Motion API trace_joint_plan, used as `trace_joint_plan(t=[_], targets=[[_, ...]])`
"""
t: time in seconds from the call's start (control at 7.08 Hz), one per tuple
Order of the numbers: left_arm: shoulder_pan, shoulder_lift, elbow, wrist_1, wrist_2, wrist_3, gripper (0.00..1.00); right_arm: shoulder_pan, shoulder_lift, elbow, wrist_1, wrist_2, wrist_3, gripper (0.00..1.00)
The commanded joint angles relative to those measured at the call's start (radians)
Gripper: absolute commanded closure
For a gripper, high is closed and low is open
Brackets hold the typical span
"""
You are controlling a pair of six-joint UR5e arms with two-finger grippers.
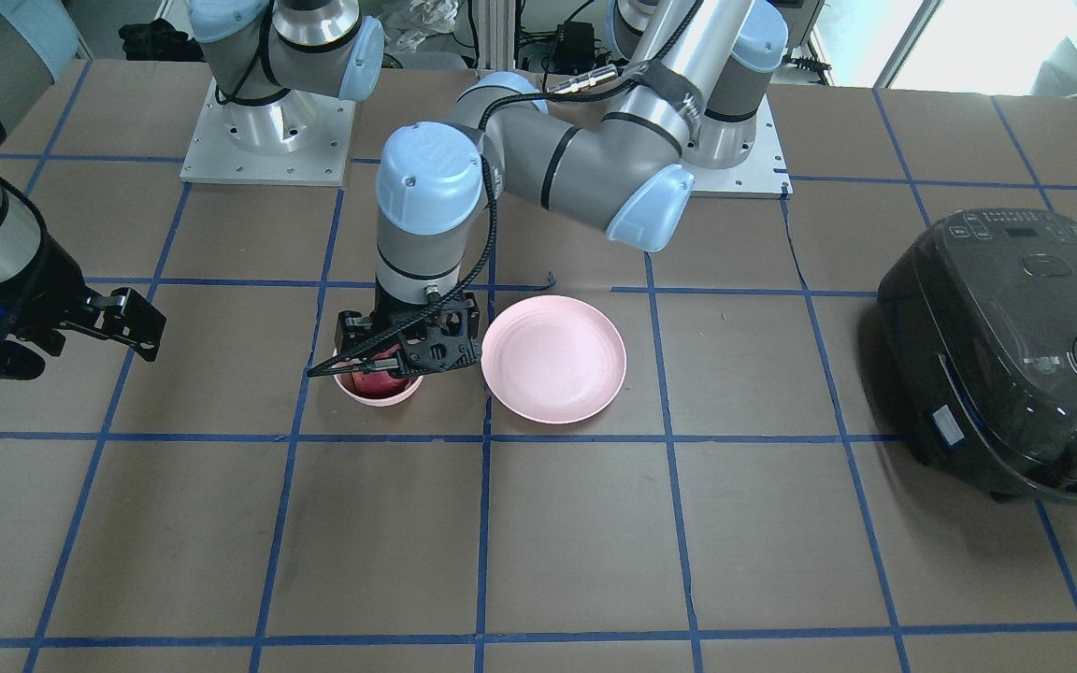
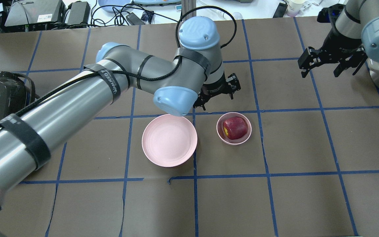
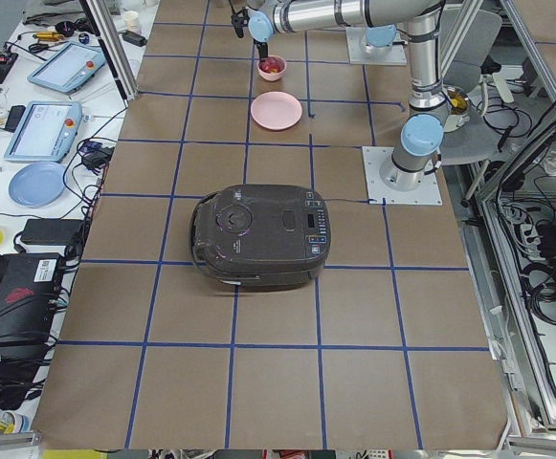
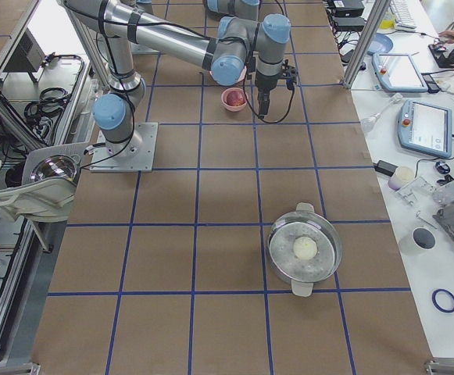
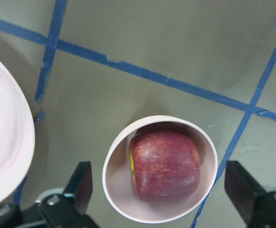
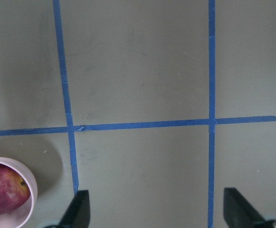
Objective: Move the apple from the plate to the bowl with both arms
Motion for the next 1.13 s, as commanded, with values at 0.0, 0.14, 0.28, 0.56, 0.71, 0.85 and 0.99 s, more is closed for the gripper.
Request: trace_joint_plan(t=[0.0,0.14,0.28,0.56,0.71,0.85,0.99], targets=[[0.071,0.163,-0.001,-0.208,0.012,0.255,0.0,0.085,-0.055,-0.039,0.042,0.007,0.015,0.0],[0.112,0.247,0.005,-0.273,0.021,0.285,0.0,0.151,-0.084,-0.044,0.056,0.003,0.068,0.0],[0.143,0.31,0.01,-0.349,0.029,0.365,0.0,0.192,-0.104,-0.044,0.062,0.01,0.141,0.0],[0.209,0.419,-0.004,-0.486,0.153,0.556,0.0,0.195,-0.103,-0.058,0.061,0.01,0.15,0.0],[0.261,0.446,-0.007,-0.484,0.162,0.636,0.0,0.195,-0.113,-0.06,0.062,0.013,0.153,0.0],[0.313,0.45,-0.019,-0.475,0.163,0.681,0.0,0.196,-0.139,-0.05,0.067,0.01,0.153,0.0],[0.345,0.45,-0.021,-0.444,0.16,0.703,0.0,0.197,-0.153,-0.049,0.067,0.007,0.153,0.0]])
